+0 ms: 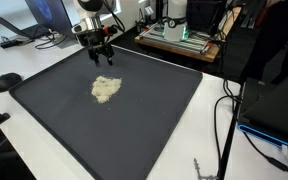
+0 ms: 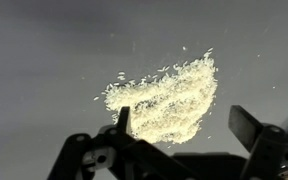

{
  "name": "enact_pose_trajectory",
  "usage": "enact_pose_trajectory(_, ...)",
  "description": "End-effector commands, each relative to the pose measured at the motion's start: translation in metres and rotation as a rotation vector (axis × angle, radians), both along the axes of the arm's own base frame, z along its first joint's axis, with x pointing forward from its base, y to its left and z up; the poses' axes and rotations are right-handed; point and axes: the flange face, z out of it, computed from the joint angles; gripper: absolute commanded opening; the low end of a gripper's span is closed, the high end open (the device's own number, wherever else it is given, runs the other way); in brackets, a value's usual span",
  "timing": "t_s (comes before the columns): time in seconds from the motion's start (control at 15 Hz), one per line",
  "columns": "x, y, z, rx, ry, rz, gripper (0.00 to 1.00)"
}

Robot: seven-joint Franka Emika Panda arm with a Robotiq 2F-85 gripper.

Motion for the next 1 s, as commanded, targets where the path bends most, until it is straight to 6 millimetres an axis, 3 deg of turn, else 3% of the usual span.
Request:
enact_pose_trajectory(0.0,-0.008,0.015,0.014,-0.088,-0.013,0.028,1.00)
enact_pose_trajectory(0.93,-0.017,0.061,0.021,-0.333,-0.051,0.197,1.00)
